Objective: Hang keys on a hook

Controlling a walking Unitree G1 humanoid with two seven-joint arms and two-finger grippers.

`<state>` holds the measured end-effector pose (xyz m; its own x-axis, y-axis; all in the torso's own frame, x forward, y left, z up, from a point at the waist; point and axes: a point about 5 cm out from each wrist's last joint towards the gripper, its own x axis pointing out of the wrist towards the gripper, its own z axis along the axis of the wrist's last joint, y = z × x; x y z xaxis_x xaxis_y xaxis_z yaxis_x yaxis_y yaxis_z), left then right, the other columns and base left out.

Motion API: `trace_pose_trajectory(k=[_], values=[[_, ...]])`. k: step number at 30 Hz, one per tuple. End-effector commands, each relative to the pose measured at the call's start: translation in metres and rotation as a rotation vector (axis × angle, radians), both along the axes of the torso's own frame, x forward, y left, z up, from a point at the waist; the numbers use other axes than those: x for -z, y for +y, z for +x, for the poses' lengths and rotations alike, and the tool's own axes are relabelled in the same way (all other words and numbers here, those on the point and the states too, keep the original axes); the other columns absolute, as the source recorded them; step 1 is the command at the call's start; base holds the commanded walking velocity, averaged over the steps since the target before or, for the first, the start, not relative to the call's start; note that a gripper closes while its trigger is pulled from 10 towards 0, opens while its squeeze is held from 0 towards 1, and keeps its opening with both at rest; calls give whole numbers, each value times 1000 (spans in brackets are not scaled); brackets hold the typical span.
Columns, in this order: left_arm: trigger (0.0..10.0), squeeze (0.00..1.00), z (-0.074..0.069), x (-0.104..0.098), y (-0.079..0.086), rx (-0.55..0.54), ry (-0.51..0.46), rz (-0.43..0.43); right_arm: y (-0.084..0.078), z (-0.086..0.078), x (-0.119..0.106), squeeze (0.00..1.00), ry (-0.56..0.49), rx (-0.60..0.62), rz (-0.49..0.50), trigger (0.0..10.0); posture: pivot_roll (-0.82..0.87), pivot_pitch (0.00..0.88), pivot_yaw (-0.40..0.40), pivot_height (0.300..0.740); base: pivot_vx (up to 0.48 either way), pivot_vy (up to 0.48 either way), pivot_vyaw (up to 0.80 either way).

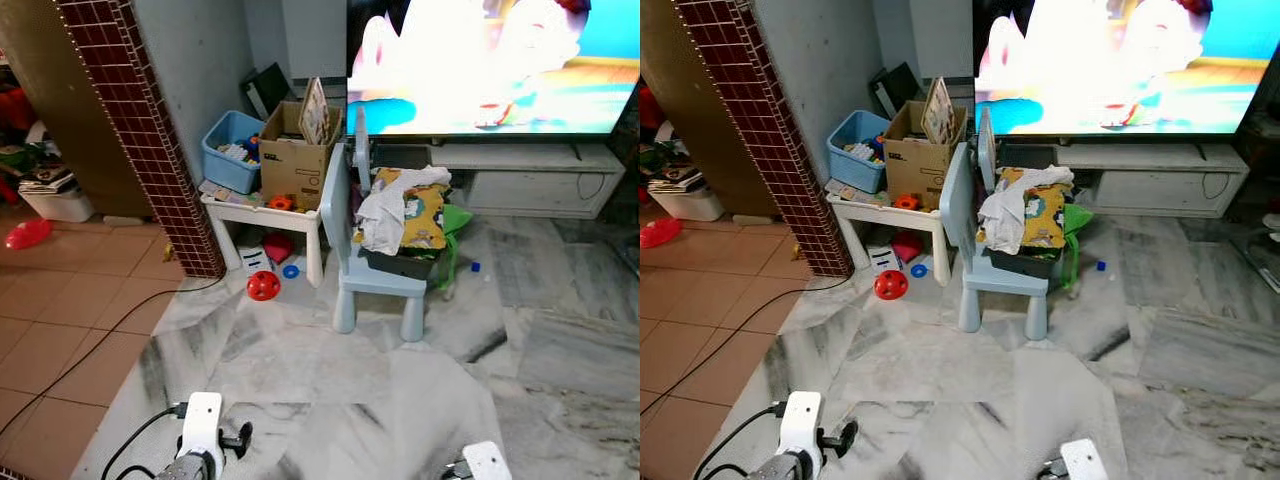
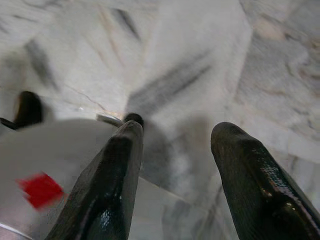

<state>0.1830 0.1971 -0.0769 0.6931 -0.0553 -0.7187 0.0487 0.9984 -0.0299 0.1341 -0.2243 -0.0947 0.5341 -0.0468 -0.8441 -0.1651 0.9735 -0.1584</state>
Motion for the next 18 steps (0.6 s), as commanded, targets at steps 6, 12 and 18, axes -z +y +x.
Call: trace_pose_trajectory(k=[6, 12, 18], values=[[10000, 0, -5, -2, 16, -25, -22, 11, -11, -12, 1, 0, 5, 50, -3, 10000, -69, 0, 48, 740, 0, 0, 0], [10000, 0, -8, -1, 14, 0, -36, 10, -10, -17, 2, 0, 5, 74, 14, 10000, -69, 0, 48, 740, 0, 0, 0], [10000, 0, -12, 1, 12, 26, -23, -2, -12, -15, 0, 0, -36, 74, 21, 10000, -65, 0, 46, 740, 0, 0, 0]])
